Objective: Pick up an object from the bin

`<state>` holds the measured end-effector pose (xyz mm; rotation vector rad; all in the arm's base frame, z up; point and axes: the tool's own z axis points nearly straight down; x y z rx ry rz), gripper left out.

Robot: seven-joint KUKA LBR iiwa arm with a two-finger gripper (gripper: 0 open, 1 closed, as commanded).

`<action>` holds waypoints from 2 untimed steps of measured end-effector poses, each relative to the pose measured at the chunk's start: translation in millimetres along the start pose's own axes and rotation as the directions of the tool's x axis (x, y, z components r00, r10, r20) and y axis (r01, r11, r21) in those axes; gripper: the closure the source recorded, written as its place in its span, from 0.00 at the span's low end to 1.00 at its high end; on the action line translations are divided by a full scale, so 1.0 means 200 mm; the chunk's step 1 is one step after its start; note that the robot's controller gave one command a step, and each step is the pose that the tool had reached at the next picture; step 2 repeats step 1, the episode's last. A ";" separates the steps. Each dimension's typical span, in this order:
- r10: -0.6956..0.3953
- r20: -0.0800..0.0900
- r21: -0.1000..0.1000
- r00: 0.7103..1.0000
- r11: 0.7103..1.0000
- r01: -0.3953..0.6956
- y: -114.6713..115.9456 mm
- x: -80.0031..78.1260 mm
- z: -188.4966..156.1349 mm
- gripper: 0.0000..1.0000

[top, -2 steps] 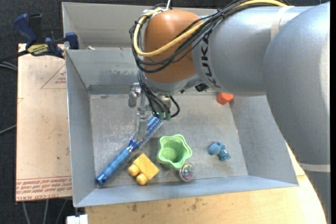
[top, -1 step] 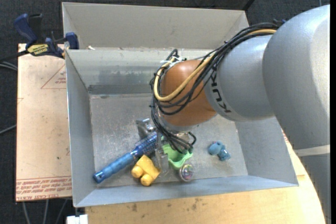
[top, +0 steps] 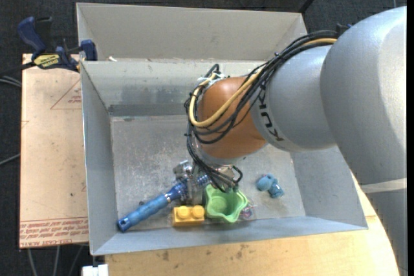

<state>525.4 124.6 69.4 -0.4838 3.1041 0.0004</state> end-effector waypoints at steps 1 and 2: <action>-0.015 0.009 0.001 1.000 1.000 0.015 0.04 0.11 -0.98 1.00; -0.015 0.009 0.001 1.000 1.000 0.015 0.04 0.11 -0.98 1.00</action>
Offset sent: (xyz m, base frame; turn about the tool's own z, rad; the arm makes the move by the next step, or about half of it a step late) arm -0.0245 -0.0002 0.1933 -0.0164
